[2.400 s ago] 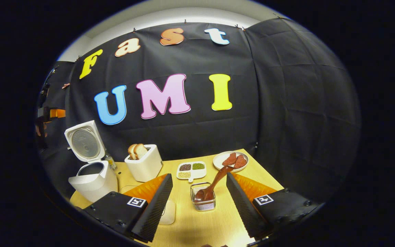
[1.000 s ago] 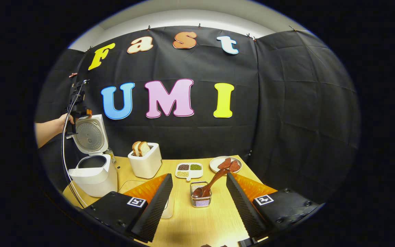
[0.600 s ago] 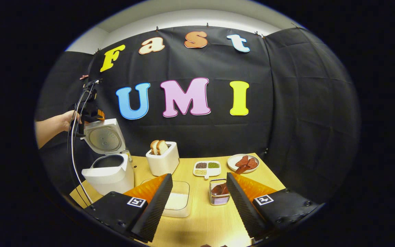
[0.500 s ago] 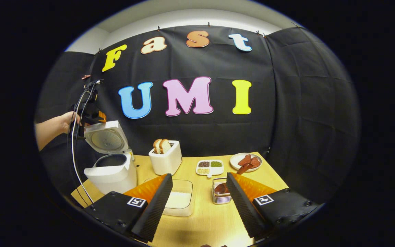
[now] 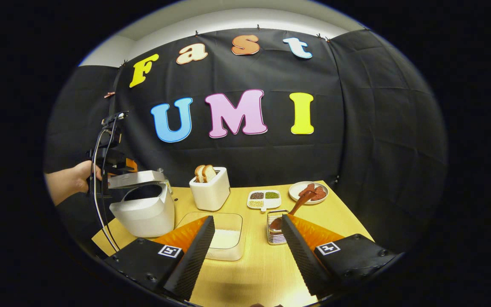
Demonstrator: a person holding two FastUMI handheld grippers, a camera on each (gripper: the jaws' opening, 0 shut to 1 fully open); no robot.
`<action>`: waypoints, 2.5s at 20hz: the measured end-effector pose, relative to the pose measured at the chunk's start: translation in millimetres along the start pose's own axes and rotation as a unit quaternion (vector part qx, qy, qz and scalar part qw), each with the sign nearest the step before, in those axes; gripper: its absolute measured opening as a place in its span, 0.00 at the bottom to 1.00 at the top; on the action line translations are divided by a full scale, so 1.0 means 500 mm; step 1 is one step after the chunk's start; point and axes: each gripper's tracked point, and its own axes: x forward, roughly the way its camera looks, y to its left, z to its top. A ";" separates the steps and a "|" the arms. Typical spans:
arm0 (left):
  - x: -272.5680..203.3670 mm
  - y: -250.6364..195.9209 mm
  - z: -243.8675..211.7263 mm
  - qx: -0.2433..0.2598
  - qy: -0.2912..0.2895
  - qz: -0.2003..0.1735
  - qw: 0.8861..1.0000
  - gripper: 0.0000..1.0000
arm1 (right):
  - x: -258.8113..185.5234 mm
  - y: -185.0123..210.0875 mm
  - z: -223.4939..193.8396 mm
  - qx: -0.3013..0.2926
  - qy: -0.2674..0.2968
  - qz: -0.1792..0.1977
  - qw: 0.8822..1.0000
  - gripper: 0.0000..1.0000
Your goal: Close the left gripper, press the button to open the rice cooker; take a wooden spoon from the chopstick holder with the right hand, scoop a spoonful of rice and pour it into the rice cooker, then put the wooden spoon back into the chopstick holder.
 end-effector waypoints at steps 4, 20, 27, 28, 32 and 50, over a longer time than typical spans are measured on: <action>0.009 -0.005 -0.071 0.001 0.006 -0.001 1.000 0.99 | -0.005 -0.025 -0.003 -0.007 0.000 -0.012 1.000 0.98; -0.001 -0.023 -0.158 0.030 0.031 -0.010 0.999 0.99 | -0.001 -0.078 -0.012 -0.001 -0.011 -0.033 0.999 0.99; -0.246 -0.066 -0.037 0.052 -0.098 -0.093 0.989 0.96 | -0.009 -0.130 0.088 -0.026 -0.045 -0.054 0.997 0.98; -0.287 -0.066 -0.026 0.054 -0.110 -0.101 0.987 0.96 | -0.015 -0.138 0.110 -0.030 -0.051 -0.057 0.997 0.98; -0.423 -0.063 -0.024 0.038 -0.126 -0.124 0.983 0.95 | -0.053 -0.140 0.185 -0.036 -0.072 -0.066 0.995 0.98; -0.504 -0.029 -0.062 0.002 -0.113 -0.184 0.976 0.95 | -0.115 -0.044 0.193 -0.008 -0.070 -0.081 0.994 0.99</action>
